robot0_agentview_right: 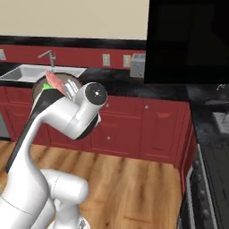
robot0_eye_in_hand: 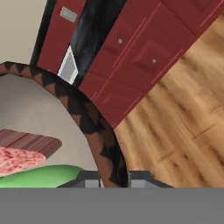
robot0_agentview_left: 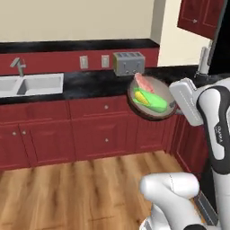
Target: The microwave is finished heating the steak and corn. Take the bowl containing the food and place it on the dining counter.
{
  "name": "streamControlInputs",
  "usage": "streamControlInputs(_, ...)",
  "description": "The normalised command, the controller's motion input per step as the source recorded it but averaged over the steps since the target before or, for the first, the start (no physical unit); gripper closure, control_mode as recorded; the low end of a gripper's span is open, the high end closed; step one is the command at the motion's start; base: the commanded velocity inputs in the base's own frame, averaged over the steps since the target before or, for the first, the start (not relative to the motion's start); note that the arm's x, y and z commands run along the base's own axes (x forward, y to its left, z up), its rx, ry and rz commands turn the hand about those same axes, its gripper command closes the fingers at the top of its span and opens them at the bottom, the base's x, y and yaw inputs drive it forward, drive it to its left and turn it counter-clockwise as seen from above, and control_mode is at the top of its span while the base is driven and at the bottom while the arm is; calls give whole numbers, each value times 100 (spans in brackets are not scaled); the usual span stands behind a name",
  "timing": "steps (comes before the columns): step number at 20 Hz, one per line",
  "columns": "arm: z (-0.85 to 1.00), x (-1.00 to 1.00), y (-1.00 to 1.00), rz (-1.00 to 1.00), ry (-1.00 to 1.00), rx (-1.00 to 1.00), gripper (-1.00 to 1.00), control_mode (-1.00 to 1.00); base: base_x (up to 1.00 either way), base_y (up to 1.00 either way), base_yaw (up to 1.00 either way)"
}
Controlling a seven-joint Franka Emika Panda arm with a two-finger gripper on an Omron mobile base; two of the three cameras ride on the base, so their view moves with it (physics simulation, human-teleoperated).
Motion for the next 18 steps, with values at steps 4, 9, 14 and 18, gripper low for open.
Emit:
streamControlInputs(4, 0, 0, 0, 0, 0, 0, 100, 100, 11, 100, 61)
streamControlInputs(9, 0, 0, 0, 0, 0, 0, 100, 100, 35, 100, 41)
streamControlInputs(14, 0, 0, 0, 0, 0, 0, 100, 100, 43, 100, 28)
streamControlInputs(18, 0, 0, 0, 0, 0, 0, 100, 100, 85, 100, 8)
